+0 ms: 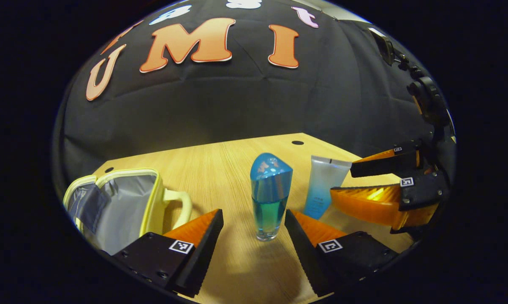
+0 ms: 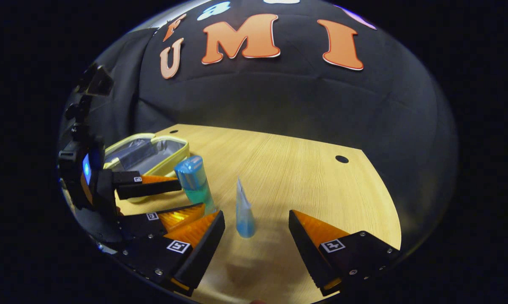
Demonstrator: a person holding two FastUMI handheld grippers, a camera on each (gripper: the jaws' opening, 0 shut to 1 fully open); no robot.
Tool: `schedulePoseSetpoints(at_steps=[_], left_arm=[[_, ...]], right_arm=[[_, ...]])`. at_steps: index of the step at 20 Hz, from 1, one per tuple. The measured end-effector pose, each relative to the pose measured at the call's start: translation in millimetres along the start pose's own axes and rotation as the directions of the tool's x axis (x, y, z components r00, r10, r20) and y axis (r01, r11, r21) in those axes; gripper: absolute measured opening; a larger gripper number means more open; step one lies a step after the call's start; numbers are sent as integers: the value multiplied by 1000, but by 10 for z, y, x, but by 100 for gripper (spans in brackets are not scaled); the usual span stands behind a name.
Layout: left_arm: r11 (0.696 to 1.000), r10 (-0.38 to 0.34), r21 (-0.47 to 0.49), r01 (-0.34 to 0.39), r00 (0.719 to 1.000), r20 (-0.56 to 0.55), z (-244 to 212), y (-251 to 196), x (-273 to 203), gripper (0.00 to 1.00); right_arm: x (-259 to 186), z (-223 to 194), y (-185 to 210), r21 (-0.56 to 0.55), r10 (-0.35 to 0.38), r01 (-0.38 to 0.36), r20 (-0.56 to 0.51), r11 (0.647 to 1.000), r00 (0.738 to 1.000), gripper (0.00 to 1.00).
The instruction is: First open the suitcase, pack the skin care products into it, and then close the suitcase.
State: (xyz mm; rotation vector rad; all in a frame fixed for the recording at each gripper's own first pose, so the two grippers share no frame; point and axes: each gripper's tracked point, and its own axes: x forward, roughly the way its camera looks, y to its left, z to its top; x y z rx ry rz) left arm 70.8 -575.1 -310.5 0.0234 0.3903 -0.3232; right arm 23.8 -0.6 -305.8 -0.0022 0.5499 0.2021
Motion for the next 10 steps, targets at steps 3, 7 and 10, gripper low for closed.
schedulePoseSetpoints(at_steps=[3, 7, 10], left_arm=[[1000, -25, -16, 25, 1000, -14, -76, -112, 128, 69], [999, -32, -18, 31, 999, -10, -92, -153, 219, 43], [1000, -19, -22, 18, 1000, -7, -9, -68, 186, 40]], right_arm=[[98, -100, 9, 21, 25, -25, -16, 999, 1000, 96], [227, -180, 42, 27, 45, -44, -21, 999, 999, 96], [346, -211, 112, 27, 70, -70, -25, 997, 997, 96]])
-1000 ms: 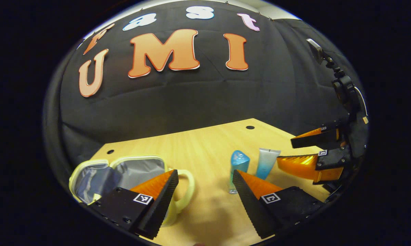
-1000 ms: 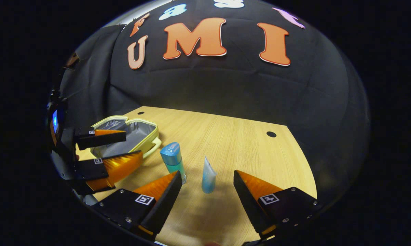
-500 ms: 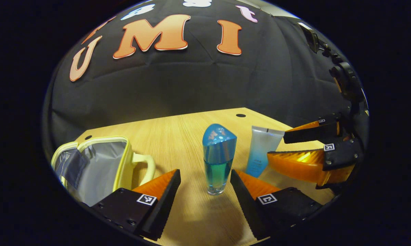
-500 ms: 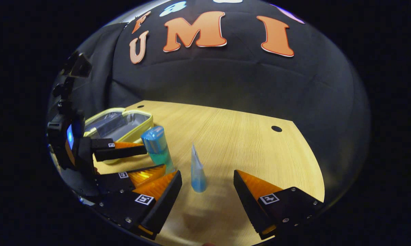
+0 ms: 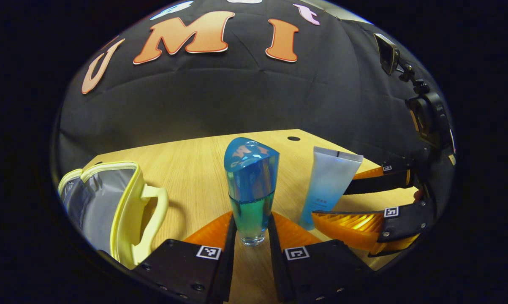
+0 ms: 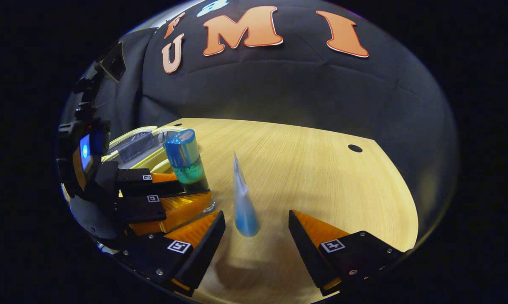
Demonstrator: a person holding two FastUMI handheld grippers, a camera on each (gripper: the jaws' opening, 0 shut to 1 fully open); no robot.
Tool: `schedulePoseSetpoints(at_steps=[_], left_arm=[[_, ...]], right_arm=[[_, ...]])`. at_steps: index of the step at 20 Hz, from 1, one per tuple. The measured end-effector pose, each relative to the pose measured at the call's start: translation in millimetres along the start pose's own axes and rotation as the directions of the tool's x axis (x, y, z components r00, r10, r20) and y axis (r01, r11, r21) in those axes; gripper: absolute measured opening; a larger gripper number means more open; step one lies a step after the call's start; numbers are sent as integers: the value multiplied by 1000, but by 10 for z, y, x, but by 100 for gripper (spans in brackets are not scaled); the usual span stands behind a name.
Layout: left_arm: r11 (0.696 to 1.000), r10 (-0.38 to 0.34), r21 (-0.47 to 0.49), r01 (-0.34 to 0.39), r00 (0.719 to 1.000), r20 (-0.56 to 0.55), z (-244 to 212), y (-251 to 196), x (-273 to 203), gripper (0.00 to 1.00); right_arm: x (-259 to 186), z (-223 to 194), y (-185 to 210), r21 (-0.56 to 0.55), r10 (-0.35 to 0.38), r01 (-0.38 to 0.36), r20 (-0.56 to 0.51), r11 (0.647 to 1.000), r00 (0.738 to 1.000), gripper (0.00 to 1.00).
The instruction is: First open the suitcase, pack the skin care products into it, and then close the suitcase.
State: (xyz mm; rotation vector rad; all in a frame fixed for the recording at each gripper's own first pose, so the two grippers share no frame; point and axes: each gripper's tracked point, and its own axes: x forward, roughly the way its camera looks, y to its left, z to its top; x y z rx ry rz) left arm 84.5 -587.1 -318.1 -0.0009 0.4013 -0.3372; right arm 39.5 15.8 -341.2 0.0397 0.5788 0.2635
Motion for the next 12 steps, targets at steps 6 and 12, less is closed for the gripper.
schedulePoseSetpoints(at_steps=[6, 12], left_arm=[[997, 60, 41, -62, 997, 39, 392, 321, -289, 40], [991, 109, 68, -114, 991, 72, 739, 637, -591, 40]], right_arm=[[129, -68, 54, -28, -1, 0, -8, 1000, 1000, 70], [37, 193, 105, 47, -4, 3, 14, 999, 1000, 42]])
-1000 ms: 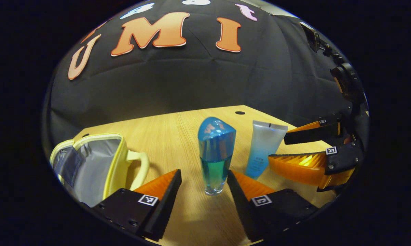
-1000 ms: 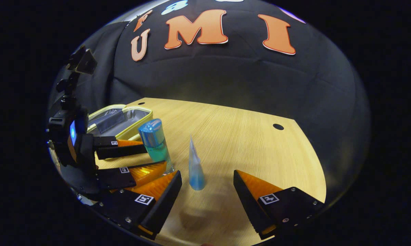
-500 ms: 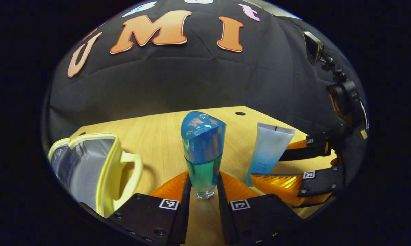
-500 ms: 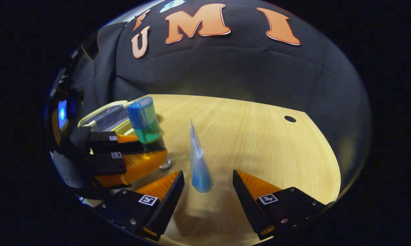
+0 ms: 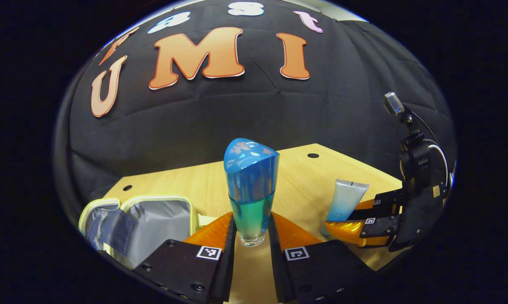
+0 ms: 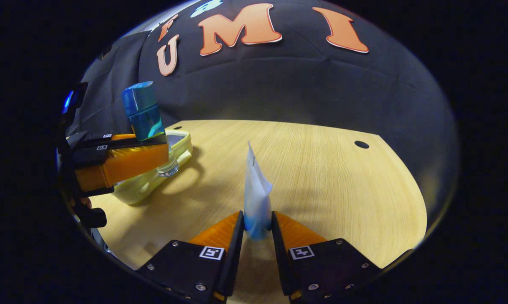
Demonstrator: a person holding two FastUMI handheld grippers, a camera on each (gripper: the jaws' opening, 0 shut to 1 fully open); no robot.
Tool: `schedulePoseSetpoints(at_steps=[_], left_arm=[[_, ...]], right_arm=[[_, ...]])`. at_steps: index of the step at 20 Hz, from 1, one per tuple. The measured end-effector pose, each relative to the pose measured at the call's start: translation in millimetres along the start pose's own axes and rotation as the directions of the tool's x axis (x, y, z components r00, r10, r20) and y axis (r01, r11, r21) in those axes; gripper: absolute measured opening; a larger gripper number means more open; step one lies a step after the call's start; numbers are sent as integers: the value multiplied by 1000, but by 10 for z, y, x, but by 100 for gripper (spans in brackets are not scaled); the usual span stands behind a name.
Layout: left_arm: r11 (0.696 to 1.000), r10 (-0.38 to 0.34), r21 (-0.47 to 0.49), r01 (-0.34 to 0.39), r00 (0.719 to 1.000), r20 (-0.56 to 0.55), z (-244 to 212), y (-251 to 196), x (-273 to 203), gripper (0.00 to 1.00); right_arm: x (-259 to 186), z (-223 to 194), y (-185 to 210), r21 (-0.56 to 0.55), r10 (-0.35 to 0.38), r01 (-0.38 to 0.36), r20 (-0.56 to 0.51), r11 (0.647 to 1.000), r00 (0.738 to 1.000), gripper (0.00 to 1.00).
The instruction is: First open the suitcase, pack the skin care products into it, and then close the suitcase.
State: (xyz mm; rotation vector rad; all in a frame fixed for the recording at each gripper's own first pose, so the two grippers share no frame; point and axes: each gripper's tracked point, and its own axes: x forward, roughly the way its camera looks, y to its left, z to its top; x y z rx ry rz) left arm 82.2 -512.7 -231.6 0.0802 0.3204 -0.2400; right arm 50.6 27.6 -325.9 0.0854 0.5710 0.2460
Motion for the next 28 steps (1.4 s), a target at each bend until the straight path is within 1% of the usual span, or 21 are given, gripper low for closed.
schedulePoseSetpoints(at_steps=[3, 4, 7, 8, 11, 14, 15, 16, 18, 19, 21, 22, 24, 25, 26, 28], left_arm=[[1000, 23, -10, -23, 1000, 8, 137, 211, -69, 40], [999, 34, -21, -34, 999, 6, 185, 296, -92, 40], [997, 67, -29, -66, 998, 16, 328, 573, -215, 40], [997, 73, -29, -73, 997, 20, 369, 667, -270, 40], [994, 110, -28, -109, 994, 6, 364, 1003, -470, 40], [988, 150, -23, -150, 989, -8, 380, 1358, -710, 40], [987, 161, -17, -161, 987, -8, 375, 1459, -775, 41], [986, 166, -9, -166, 986, -8, 378, 1559, -833, 40], [984, 180, 2, -180, 984, -16, 375, 1740, -938, 41], [983, 183, 2, -183, 983, -11, 380, 1823, -990, 40], [987, 159, -17, -159, 987, -19, 374, 1931, -1037, 40], [990, 142, -23, -142, 989, -29, 356, 1952, -1043, 41], [995, 100, -22, -101, 994, -35, 282, 1996, -1010, 40], [997, 74, -26, -75, 996, -53, 201, 2002, -989, 41], [998, 56, -24, -58, 995, -85, 89, 2022, -973, 40], [999, 11, -36, -16, 991, -130, -134, 2075, -901, 40]], right_arm=[[-131, 252, 173, -18, 13, -13, 19, 1000, 1000, 42], [-166, 325, 202, -31, 17, -17, 25, 999, 1000, 37], [-288, 565, 362, -62, 33, -30, 43, 998, 999, 37], [-319, 621, 429, -68, 41, -38, 45, 997, 998, 42], [-380, 807, 674, -83, 83, -79, 49, 993, 995, 42], [-419, 1039, 886, -123, 97, -87, 73, 989, 993, 42], [-434, 1129, 962, -134, 100, -88, 84, 987, 991, 42], [-470, 1218, 1031, -145, 99, -85, 98, 986, 990, 42], [-510, 1391, 1208, -156, 104, -83, 130, 984, 986, 42], [-527, 1468, 1296, -156, 108, -85, 142, 984, 984, 42], [-552, 1548, 1435, -151, 110, -86, 155, 985, 982, 42], [-571, 1549, 1501, -149, 111, -88, 154, 985, 982, 42], [-590, 1519, 1623, -153, 109, -87, 143, 984, 984, 42], [-606, 1501, 1676, -165, 102, -79, 137, 983, 985, 41], [-619, 1477, 1733, -174, 97, -74, 131, 982, 987, 41], [-605, 1416, 1826, -169, 83, -62, 116, 984, 990, 42]])
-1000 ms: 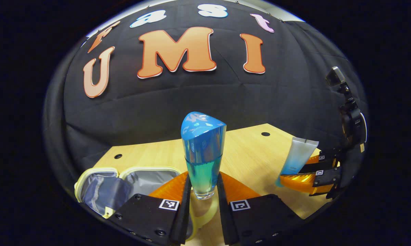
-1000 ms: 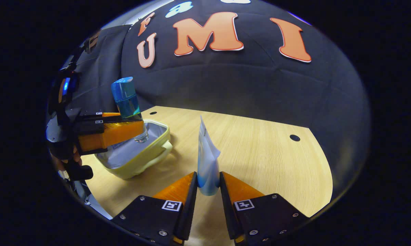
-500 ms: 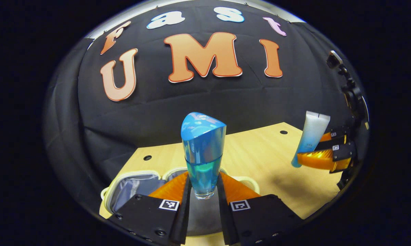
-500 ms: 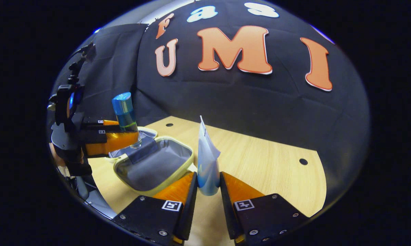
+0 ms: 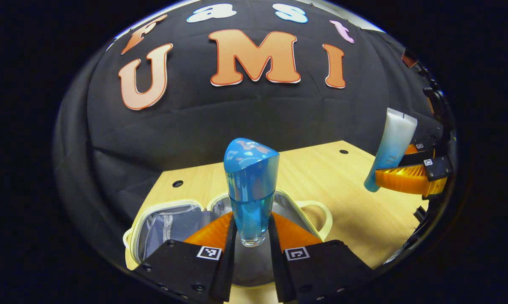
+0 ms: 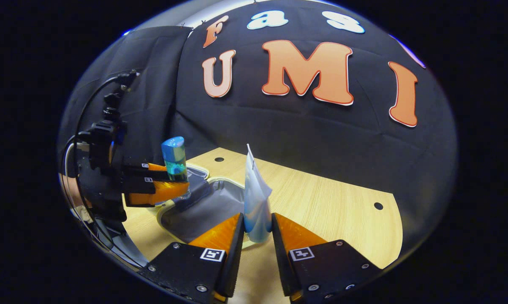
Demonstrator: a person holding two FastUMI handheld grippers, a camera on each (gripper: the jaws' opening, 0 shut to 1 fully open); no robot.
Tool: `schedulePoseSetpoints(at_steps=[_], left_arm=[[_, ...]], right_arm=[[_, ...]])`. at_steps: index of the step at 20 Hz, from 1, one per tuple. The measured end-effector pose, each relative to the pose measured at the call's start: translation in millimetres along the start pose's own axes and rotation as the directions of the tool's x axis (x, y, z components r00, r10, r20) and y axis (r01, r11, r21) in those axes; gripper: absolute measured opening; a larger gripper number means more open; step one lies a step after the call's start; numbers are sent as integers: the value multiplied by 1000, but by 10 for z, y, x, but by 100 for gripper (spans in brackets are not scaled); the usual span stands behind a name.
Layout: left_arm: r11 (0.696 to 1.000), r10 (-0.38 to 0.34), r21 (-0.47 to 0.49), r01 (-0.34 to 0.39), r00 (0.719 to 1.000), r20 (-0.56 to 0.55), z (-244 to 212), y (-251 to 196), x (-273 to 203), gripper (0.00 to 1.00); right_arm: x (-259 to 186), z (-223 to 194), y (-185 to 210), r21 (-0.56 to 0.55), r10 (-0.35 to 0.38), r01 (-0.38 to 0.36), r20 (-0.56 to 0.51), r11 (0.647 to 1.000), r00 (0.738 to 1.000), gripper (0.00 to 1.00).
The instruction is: First open the suitcase, pack the skin care products into it, and then close the suitcase.
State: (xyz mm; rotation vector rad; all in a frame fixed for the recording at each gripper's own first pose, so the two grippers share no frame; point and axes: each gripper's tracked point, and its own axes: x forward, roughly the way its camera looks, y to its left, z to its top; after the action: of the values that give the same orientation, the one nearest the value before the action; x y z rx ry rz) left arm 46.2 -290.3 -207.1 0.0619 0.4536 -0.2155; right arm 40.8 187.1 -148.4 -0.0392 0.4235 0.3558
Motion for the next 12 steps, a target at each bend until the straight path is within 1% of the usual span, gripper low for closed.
schedulePoseSetpoints(at_steps=[3, 4, 5, 7, 10, 12], left_arm=[[995, -84, -52, 80, 993, -87, -307, 57, 141, 41], [994, -103, -61, 96, 987, -125, -393, 71, 199, 40], [991, -121, -68, 112, 981, -153, -480, 97, 289, 40], [983, -173, -102, 156, 966, -190, -633, 87, 415, 40], [975, -205, -133, 176, 945, -256, -842, 104, 516, 40], [972, -216, -158, 175, 930, -299, -972, 98, 584, 40]], right_arm=[[103, -40, 162, 53, -40, 41, -25, 998, 999, 41], [161, -31, 232, 73, -50, 52, -29, 996, 998, 36], [213, -34, 286, 89, -59, 63, -38, 994, 998, 41], [287, -56, 410, 114, -75, 82, -64, 990, 995, 42], [283, -101, 599, 141, -63, 75, -89, 987, 994, 42], [301, -177, 630, 130, -58, 74, -121, 989, 991, 41]])
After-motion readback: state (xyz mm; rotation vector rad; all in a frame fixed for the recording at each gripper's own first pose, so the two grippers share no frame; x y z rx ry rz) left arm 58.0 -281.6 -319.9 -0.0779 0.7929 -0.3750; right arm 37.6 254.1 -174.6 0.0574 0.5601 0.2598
